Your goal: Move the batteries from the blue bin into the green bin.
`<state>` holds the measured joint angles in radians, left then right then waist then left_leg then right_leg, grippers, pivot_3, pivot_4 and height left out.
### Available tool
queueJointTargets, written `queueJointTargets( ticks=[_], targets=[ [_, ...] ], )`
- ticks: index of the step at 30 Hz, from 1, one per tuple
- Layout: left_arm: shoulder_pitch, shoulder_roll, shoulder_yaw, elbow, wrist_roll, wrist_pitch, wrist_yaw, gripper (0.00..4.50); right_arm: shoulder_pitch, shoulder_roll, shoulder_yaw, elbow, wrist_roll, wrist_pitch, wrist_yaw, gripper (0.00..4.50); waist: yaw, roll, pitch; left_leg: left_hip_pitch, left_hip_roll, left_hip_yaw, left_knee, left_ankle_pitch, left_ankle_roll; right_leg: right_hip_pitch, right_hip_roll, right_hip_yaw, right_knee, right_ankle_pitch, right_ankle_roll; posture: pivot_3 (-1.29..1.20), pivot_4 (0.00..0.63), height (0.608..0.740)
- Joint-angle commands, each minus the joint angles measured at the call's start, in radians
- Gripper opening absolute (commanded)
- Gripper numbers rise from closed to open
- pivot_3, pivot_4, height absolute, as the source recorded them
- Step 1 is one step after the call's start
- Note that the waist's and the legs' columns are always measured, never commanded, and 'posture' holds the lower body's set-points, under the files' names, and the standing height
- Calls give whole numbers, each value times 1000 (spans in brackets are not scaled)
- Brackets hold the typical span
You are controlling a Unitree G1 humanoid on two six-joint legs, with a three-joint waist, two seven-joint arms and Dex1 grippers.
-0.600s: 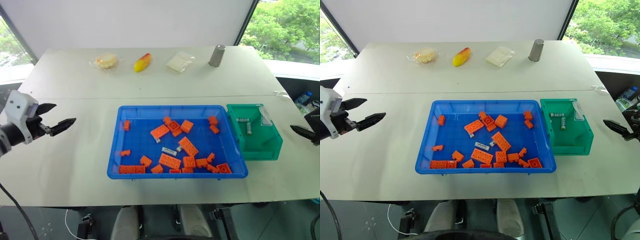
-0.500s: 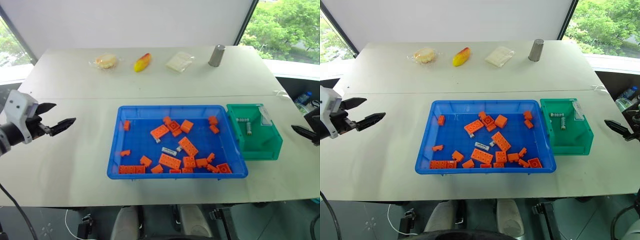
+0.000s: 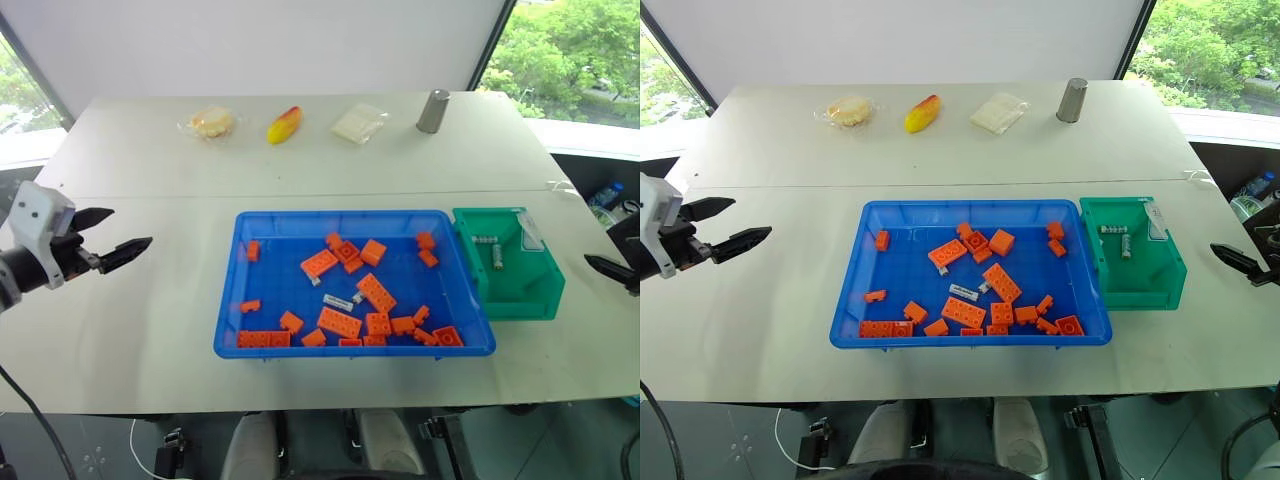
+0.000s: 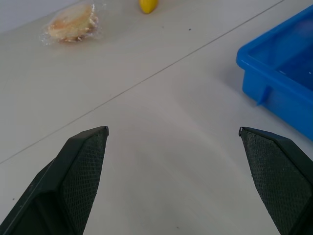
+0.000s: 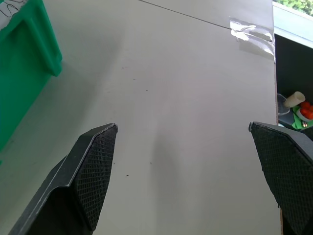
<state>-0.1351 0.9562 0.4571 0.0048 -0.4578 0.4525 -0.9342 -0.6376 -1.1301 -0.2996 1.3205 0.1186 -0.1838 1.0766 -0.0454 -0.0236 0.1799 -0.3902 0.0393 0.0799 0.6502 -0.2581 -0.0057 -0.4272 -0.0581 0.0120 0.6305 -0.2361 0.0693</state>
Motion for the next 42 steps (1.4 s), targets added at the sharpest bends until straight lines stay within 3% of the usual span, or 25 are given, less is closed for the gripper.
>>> queueJointTargets(
  ticks=[1, 7, 14, 19, 21, 24, 26, 30, 35, 42],
  targets=[
    [-16, 11, 15, -19, 0, -15, 5, 4500, -23, -27, -3, -18, -11, -17, -3, 4437, 0, 0, 0, 0, 0, 0, 0, 0, 0, 0, 0, 0, 0, 0, 0, 0, 150, 740],
    [-18, -26, -3, -93, -25, -1, 24, 4500, -93, -17, 17, -35, -29, -3, 29, 4437, -1, 0, 0, 0, 0, 1, 0, 0, 0, 0, 0, 1, 0, 0, 0, 0, 150, 740],
    [11, -32, -6, -242, -112, 99, 3, 4500, -256, 22, 71, -128, -16, 46, 235, 4437, -4, 0, 0, 1, 1, 1, 0, 0, 0, -1, 2, 3, 1, 1, 1, 0, 150, 740],
    [39, 5, -44, -368, -183, 165, -71, 4500, -324, 111, 152, -356, 17, 153, 437, 4437, -9, 0, 0, 1, 4, 0, 0, 0, 0, -1, 4, 4, 1, 2, 3, 0, 150, 740],
    [50, 23, -71, -409, -199, 177, -105, 4500, -310, 163, 214, -538, 59, 219, 509, 4437, -4, 1, 0, 1, 5, 0, 0, 0, 0, -1, 4, 3, 1, 2, 4, 0, 150, 740],
    [40, 41, -118, -429, -202, 177, -139, 4500, -350, 278, 352, -767, 98, 312, 538, 4437, -2, 1, 0, 0, 8, 0, 0, 0, 0, -3, 8, 4, 2, 3, 4, 0, 150, 740],
    [22, 43, -144, -424, -195, 169, -150, 4500, -404, 349, 434, -818, 87, 324, 538, 4437, -2, 1, 0, 0, 9, 0, 0, 0, 0, -3, 11, 4, 2, 4, 2, 0, 150, 740],
    [-36, 32, -210, -407, -176, 158, -157, 4500, -508, 475, 575, -763, 21, 255, 538, 4437, 12, 1, 0, -2, 9, 0, 1, 0, -1, -7, 13, 3, 7, 3, -2, 0, 150, 740],
    [-83, 27, -278, -409, -164, 151, -169, 4500, -597, 636, 751, -549, -117, 20, 538, 4437, 8, 0, 0, -2, 8, 2, 2, 0, -1, -7, 12, 4, 6, 3, -2, 0, 150, 740],
    [-60, 19, -267, -451, -174, 164, -148, 4500, -667, 775, 810, -291, -268, -237, 479, 4437, 2, 0, 0, -4, 8, 2, 2, 0, -1, -8, 12, 4, 6, 4, -1, 0, 150, 740]
  ],
)
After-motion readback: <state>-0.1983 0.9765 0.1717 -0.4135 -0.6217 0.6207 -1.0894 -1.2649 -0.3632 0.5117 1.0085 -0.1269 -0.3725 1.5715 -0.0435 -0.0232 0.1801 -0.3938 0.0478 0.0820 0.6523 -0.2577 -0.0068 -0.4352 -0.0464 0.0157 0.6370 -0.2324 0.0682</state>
